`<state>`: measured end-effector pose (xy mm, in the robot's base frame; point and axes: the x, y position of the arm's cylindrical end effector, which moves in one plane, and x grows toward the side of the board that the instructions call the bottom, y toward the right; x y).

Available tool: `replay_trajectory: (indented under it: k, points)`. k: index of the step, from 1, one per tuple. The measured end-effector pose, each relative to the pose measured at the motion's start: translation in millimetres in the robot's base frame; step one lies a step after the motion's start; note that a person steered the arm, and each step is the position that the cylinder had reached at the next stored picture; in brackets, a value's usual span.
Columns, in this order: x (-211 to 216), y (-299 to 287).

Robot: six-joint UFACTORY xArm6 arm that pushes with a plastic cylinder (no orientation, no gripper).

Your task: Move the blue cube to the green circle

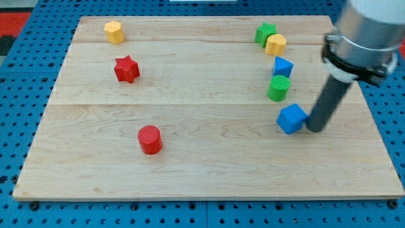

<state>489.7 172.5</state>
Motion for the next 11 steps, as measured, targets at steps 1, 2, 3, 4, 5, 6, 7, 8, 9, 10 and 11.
replay_trajectory:
  k: [1, 2, 3, 4, 5, 6, 7, 8, 9, 10, 11]
  points:
    - [5, -21]
    - [35, -7]
    - [37, -46]
    - [26, -64]
    - [11, -88]
    - [5, -55]
    - [31, -43]
    - [20, 35]
    - [-80, 88]
    - [-168, 74]
    - [-185, 91]
